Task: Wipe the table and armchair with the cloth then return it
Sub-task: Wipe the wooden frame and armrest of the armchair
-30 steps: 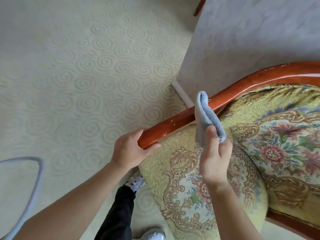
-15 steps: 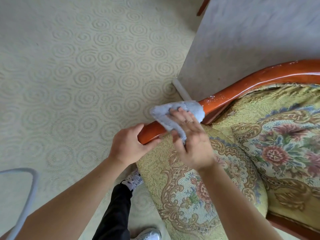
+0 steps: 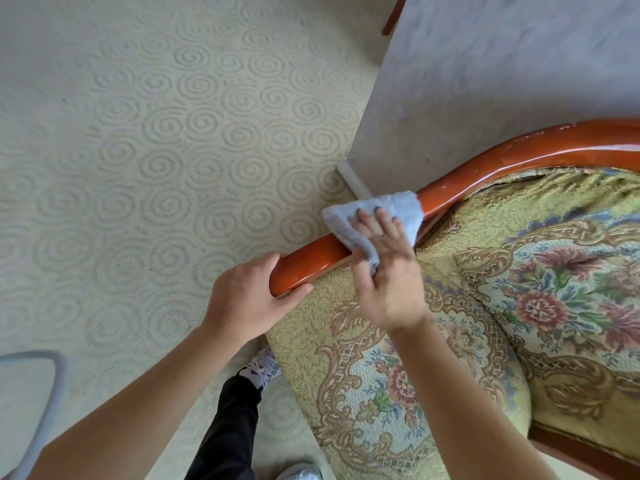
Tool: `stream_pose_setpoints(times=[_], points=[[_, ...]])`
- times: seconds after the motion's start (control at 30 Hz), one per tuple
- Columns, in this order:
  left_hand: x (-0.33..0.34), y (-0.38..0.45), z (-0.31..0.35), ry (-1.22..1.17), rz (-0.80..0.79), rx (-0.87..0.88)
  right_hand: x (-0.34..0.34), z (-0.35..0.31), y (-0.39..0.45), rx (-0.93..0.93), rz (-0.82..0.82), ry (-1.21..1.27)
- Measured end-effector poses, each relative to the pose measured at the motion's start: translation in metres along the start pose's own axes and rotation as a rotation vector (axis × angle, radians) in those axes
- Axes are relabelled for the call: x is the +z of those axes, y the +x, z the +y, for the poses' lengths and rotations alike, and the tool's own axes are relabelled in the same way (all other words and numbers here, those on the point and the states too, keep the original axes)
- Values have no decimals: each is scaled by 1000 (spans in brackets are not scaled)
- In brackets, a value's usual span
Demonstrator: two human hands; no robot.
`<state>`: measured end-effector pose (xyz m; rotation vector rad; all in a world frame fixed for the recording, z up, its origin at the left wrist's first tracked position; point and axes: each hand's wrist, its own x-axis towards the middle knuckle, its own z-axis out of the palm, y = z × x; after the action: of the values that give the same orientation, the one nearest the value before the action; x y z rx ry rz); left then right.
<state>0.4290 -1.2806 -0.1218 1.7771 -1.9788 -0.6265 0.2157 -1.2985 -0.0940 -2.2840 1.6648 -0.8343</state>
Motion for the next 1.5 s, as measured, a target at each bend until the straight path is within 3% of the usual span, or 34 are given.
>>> stream_pose_setpoints(times=[0.17,0.33,0.53,0.73,0.93,1.03,1.17,1.23,1.37,1.5], points=[[-4,20,27,39,14,39,-6,15,2,-133,-57,72],[4,48,62,27,24,94,-30,71,27,-44,-76,-108],[25,85,99,87,-23,176,-59,119,46,-108,-133,-333],[39,113,126,191,-164,163,-80,159,59,-48,3,-429],[44,118,128,337,-197,113,-55,139,57,87,119,-269],[44,118,129,333,-199,120,-64,135,59,63,19,-330],[43,119,130,338,-200,117,-94,146,63,19,-256,-649],[44,118,128,340,-216,117,-109,151,71,67,-278,-695],[44,118,125,291,-232,100,-149,171,88,230,-184,-774],[43,118,125,268,-240,95,-179,194,89,429,43,-781]])
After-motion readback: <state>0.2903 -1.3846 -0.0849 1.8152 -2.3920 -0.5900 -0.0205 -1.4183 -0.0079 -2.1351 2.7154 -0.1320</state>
